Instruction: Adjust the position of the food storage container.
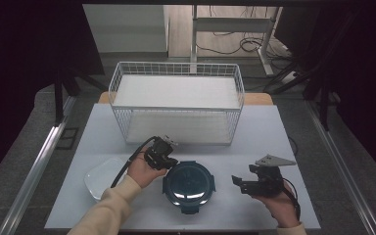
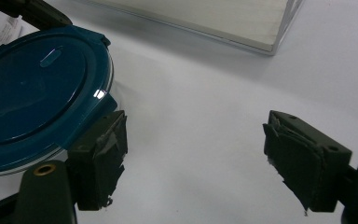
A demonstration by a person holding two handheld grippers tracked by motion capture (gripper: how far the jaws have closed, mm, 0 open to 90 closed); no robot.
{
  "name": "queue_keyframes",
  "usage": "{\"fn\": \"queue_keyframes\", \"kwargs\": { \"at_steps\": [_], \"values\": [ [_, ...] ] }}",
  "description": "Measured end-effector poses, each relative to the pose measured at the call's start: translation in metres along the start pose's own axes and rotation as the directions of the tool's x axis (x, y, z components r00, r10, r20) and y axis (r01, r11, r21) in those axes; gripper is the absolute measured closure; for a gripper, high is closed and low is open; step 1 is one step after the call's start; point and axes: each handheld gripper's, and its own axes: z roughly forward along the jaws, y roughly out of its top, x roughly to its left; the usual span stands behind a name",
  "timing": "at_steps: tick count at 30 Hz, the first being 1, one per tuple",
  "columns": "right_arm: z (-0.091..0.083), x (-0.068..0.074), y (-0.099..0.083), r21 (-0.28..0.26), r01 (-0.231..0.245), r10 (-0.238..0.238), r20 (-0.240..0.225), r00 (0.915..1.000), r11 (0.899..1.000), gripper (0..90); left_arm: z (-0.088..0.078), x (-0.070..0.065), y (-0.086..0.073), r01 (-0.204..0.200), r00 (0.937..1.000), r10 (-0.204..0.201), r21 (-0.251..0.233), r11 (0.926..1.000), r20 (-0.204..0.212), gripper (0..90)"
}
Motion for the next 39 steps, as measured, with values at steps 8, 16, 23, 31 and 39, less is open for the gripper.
{"fn": "queue_keyframes", "kwargs": {
  "at_steps": [8, 16, 23, 31, 39],
  "values": [
    [-0.005, -0.003, 0.001, -0.014, -0.007, 0.008, 0.006, 1.0, 1.0, 21.7, -0.023, 0.008, -0.007, 0.046, 0.9989, -0.046, -0.093, 0.9946, 0.007, 87.3],
    [-0.004, 0.0, 0.001, -0.012, -0.004, 0.004, 0.004, 1.0, 1.0, 21.6, -0.059, -0.013, -0.034, 0.087, 0.996, -0.08, -0.222, 0.9712, 0.038, 61.0],
    [0.0, 0.003, 0.0, -0.001, 0.005, -0.005, 0.001, 1.0, 1.0, 21.0, -0.064, -0.029, -0.062, 0.14, 0.99, -0.132, -0.24, 0.9607, 0.049, 24.2],
    [0.003, 0.006, 0.0, 0.007, 0.016, -0.016, -0.005, 0.9999, 1.0, 20.4, -0.069, -0.024, -0.089, 0.186, 0.9824, -0.176, -0.234, 0.9543, 0.062, 20.2],
    [0.002, 0.012, 0.002, -0.012, 0.017, -0.018, -0.035, 0.9992, 1.0, 19.7, -0.068, -0.024, -0.093, 0.224, 0.9736, -0.207, -0.232, 0.9466, 0.096, 15.6]
  ]
}}
